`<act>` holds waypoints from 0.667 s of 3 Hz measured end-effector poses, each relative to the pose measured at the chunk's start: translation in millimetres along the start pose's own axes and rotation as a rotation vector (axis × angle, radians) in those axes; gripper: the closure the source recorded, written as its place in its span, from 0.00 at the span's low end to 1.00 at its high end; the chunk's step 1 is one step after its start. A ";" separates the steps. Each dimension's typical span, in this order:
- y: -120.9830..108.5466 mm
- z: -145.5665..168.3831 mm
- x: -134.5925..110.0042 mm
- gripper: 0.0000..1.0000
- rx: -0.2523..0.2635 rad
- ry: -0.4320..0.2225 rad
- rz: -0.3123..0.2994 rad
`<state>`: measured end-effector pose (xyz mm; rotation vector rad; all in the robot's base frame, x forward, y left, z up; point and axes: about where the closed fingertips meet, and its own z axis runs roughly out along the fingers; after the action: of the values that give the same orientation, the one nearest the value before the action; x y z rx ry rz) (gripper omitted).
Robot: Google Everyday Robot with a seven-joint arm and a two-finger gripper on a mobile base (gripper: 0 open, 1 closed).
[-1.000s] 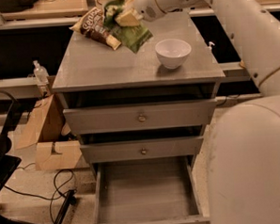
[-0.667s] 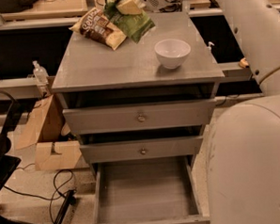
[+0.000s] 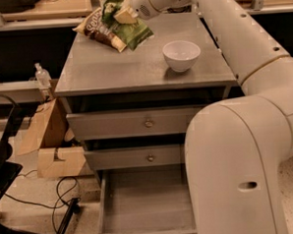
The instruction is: Pick green jalapeno chip bag from bottom drawer and place on counter
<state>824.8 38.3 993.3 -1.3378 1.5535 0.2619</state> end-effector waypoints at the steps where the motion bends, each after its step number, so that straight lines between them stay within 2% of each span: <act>1: -15.2 51.5 10.3 1.00 0.035 0.010 0.005; 2: -17.9 59.7 13.9 0.83 0.037 0.009 0.006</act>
Offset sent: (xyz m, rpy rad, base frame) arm 0.0376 0.0220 -0.0220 -0.0006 -0.0123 -0.0306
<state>873.8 65.8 963.0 -1.3078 1.5624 0.2303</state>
